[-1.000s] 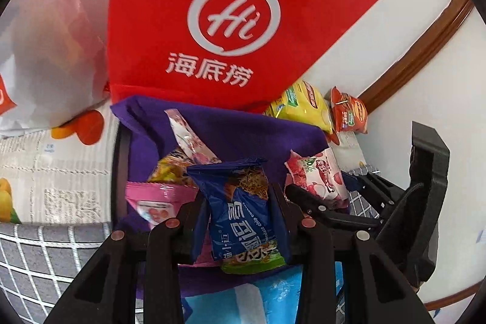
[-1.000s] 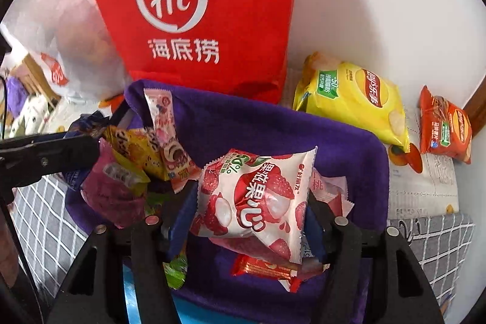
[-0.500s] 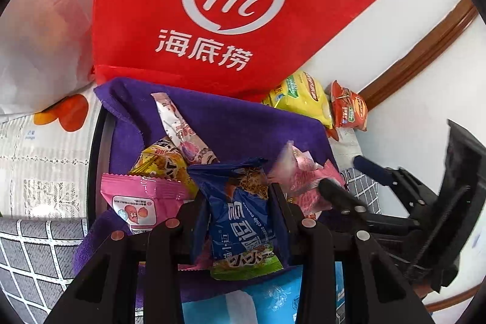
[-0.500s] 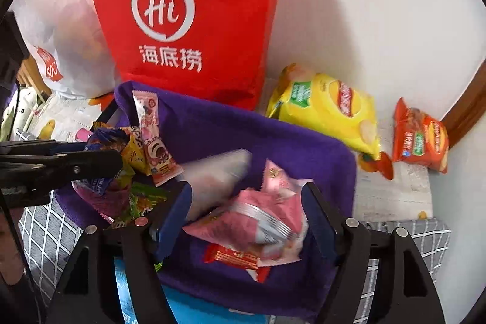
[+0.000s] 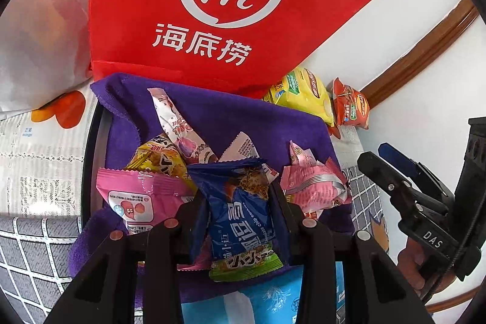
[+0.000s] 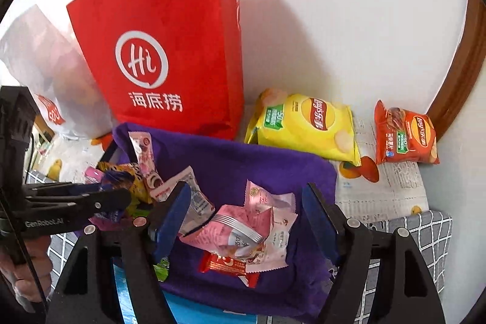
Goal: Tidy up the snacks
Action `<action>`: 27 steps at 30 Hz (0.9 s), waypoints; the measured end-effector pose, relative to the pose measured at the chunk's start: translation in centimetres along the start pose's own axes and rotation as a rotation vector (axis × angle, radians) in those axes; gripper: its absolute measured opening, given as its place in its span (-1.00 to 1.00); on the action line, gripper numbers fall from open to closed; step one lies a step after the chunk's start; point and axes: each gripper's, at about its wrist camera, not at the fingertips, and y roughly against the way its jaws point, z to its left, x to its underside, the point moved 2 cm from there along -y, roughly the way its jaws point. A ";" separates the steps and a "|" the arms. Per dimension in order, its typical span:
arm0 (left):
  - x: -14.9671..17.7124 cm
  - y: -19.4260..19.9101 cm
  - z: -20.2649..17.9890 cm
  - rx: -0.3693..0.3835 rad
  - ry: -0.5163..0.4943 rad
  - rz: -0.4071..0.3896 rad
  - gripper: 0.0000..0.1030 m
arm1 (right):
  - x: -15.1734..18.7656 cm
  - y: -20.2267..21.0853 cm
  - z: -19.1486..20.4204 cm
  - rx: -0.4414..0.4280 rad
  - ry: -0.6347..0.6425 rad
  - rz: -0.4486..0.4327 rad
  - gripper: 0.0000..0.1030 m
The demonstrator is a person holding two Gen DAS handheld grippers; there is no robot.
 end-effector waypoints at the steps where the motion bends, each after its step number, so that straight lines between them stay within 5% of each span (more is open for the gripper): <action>1: 0.0 0.1 0.1 0.002 0.000 0.001 -0.26 | 0.0 0.0 0.0 -0.001 0.000 -0.002 0.46; 20: -0.2 2.9 -1.3 0.022 -0.038 -0.053 0.53 | 0.0 1.2 0.9 0.005 -0.012 -0.025 0.46; 27: 0.1 5.2 -2.7 -0.041 -0.090 -0.122 0.72 | -0.1 3.8 1.6 0.023 -0.021 -0.077 0.46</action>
